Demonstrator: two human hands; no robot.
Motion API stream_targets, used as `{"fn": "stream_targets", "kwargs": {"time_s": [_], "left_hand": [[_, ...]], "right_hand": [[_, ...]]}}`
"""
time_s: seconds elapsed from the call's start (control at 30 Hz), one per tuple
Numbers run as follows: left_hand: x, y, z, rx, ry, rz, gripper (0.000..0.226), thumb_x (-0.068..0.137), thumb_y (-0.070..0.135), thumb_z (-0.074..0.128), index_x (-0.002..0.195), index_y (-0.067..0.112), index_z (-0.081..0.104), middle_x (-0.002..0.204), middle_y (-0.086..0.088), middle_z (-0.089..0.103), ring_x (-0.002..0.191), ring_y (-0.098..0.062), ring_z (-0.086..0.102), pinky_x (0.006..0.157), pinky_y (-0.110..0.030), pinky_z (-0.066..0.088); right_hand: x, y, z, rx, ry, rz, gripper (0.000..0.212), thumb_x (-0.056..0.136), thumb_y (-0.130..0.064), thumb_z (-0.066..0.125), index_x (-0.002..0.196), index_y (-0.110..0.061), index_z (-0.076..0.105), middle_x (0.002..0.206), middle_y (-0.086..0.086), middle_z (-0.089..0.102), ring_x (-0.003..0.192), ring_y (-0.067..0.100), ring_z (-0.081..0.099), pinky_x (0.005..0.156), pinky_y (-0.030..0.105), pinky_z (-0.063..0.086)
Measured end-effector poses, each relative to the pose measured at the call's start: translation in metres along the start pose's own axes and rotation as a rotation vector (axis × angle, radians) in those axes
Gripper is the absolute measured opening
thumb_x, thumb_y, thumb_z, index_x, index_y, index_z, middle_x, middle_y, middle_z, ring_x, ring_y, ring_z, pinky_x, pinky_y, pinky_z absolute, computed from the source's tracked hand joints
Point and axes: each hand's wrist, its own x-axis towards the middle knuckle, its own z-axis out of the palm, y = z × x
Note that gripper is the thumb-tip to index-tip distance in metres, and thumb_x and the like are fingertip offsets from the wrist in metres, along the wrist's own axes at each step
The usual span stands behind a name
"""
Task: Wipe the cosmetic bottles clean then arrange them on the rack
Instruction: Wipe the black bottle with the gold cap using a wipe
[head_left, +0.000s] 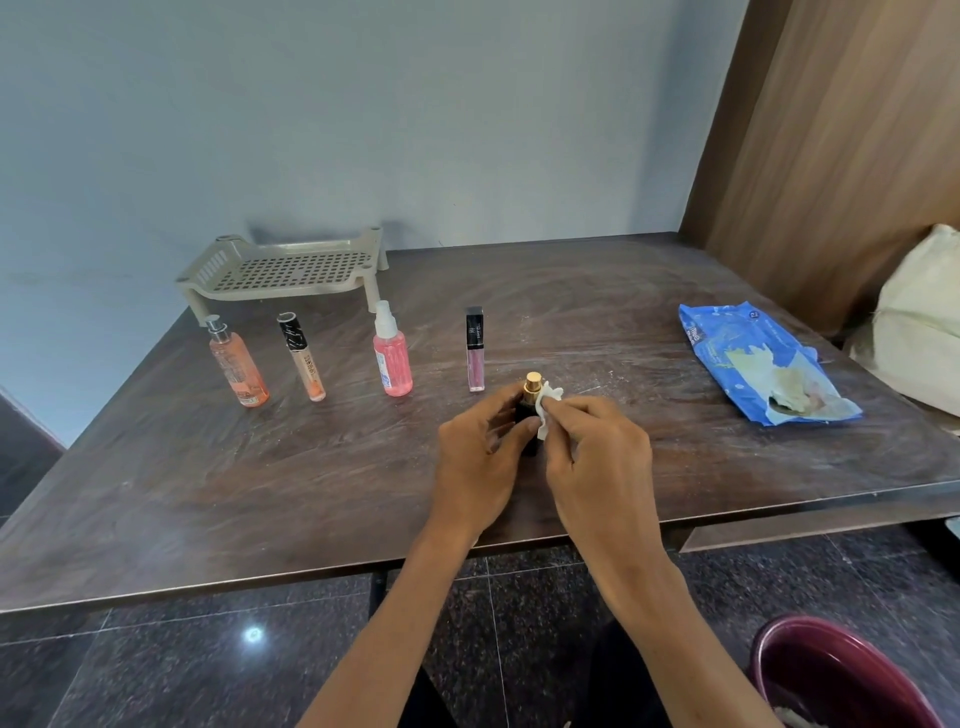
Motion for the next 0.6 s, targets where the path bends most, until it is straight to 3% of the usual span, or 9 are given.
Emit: {"fn": "stream_targets", "kwargs": {"time_s": [0.17,0.33,0.5,0.6], "left_hand": [[-0.001,0.001,0.0,0.074,0.057,0.07,0.042,0.09,0.008,0.073,0.122,0.033,0.062,0.107,0.03,0.065,0.097,0.01,0.067,0.082,-0.008,0.052],[-0.002,0.001,0.003,0.146,0.091,0.105,0.042,0.087,0.012,0.076,0.125,0.029,0.066,0.106,0.035,0.063,0.09,0.012,0.067,0.077,-0.007,0.052],[-0.002,-0.001,0.005,0.211,0.131,0.133,0.042,0.086,0.011,0.078,0.124,0.024,0.068,0.107,0.03,0.064,0.09,0.018,0.064,0.08,-0.004,0.049],[-0.001,-0.002,0.005,0.229,0.146,0.121,0.043,0.085,0.012,0.078,0.125,0.024,0.068,0.108,0.022,0.069,0.095,0.003,0.07,0.084,-0.012,0.055]], "right_hand": [[0.002,-0.003,0.002,-0.11,-0.05,-0.016,0.018,0.087,-0.002,0.067,0.104,-0.002,0.073,0.089,0.009,0.068,0.077,0.021,0.064,0.063,0.02,0.043],[0.01,0.0,0.002,-0.118,-0.083,-0.025,0.016,0.086,0.002,0.065,0.1,-0.002,0.073,0.088,0.011,0.067,0.075,0.023,0.064,0.061,0.028,0.052],[-0.005,-0.005,0.002,-0.185,-0.051,-0.031,0.023,0.083,0.002,0.07,0.106,0.004,0.071,0.087,0.013,0.067,0.077,0.025,0.064,0.061,0.02,0.044],[-0.006,-0.008,0.002,-0.226,-0.08,-0.023,0.02,0.086,-0.001,0.068,0.105,0.004,0.071,0.09,0.013,0.066,0.078,0.025,0.064,0.061,0.023,0.046]]}}
